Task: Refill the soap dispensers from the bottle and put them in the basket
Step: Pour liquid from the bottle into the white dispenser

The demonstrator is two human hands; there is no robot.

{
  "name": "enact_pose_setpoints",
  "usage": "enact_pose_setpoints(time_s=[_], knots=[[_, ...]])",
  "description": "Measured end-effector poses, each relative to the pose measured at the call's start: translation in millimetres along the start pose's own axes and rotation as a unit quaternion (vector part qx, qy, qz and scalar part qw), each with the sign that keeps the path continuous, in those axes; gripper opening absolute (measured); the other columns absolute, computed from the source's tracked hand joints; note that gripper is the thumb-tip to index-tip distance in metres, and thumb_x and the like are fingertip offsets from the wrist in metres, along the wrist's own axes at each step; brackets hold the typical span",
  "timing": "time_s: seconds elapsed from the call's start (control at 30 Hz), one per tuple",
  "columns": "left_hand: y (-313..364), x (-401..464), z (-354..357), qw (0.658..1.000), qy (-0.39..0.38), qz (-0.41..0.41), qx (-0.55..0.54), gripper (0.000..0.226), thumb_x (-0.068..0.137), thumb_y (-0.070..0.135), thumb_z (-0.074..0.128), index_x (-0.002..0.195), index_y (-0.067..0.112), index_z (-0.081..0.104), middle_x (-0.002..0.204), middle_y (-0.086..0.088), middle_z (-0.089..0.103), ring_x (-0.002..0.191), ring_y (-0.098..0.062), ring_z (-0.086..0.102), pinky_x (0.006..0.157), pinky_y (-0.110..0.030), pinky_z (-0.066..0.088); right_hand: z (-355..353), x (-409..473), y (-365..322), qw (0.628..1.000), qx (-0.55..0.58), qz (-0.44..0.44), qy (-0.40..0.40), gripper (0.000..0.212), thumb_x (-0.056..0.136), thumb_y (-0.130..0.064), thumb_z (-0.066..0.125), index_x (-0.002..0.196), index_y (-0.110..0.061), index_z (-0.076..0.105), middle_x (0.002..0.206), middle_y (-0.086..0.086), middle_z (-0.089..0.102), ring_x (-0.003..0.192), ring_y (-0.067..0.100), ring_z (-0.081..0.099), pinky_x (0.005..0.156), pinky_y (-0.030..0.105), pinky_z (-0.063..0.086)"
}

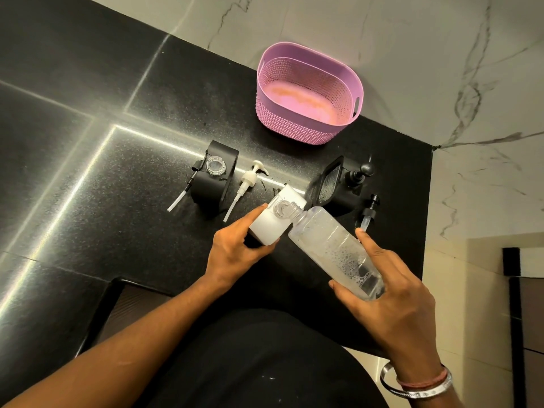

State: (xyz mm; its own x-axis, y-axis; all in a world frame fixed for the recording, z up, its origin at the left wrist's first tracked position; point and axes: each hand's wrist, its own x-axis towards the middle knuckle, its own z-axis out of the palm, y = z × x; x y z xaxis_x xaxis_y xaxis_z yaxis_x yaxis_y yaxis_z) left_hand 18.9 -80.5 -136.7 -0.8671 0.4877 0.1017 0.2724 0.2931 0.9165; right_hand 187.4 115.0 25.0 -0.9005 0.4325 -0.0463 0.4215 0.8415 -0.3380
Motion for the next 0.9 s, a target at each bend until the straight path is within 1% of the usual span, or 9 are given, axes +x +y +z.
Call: enact_pose_setpoints(time_s=[0.2,0.37,0.67,0.9], knots=[[-1.4,-1.2,-1.0,1.0,-0.008,0.006,0.011,0.076,0.083,0.03,0.092,0.149,0.012,0.059,0.14,0.0,0.069,0.128,-0.01,0.066,0.103,-0.037,0.059,1.5,-1.7,-0.1,1.0,0.007,0.002,0.003,0.098,0.072,-0.054,0.086,0.157,-0.026,0.046,0.121,0.001,0.067,0.099,0.007,0.061,0.067,0.004,0.045],[-0.2,-0.7,-0.9,1.0,-0.002,-0.006,0.006,0.076,0.082,0.028,0.093,0.149,0.015,0.06,0.136,0.002,0.071,0.123,-0.008,0.068,0.101,-0.037,0.06,1.8,-2.3,-0.9,1.0,0.0,0.006,0.004,0.098,0.072,-0.052,0.088,0.157,-0.025,0.046,0.122,0.001,0.067,0.101,0.005,0.059,0.068,0.003,0.043],[-0.7,-0.7,-0.2,1.0,-0.003,-0.012,0.003,0.075,0.082,0.027,0.094,0.148,0.015,0.06,0.135,0.001,0.072,0.122,-0.009,0.069,0.1,-0.04,0.06,1.5,-1.5,0.5,1.0,-0.003,0.005,0.001,0.098,0.073,-0.054,0.086,0.158,-0.026,0.044,0.122,0.001,0.066,0.1,0.005,0.058,0.068,0.003,0.042],[1.3,-0.6,-0.9,1.0,0.002,-0.005,0.016,0.075,0.082,0.028,0.093,0.148,0.013,0.06,0.133,0.001,0.073,0.12,-0.007,0.069,0.099,-0.034,0.06,1.0,-1.9,-0.3,1.0,-0.001,0.004,0.006,0.098,0.073,-0.053,0.086,0.157,-0.025,0.046,0.121,0.002,0.067,0.101,0.006,0.059,0.067,0.004,0.043]])
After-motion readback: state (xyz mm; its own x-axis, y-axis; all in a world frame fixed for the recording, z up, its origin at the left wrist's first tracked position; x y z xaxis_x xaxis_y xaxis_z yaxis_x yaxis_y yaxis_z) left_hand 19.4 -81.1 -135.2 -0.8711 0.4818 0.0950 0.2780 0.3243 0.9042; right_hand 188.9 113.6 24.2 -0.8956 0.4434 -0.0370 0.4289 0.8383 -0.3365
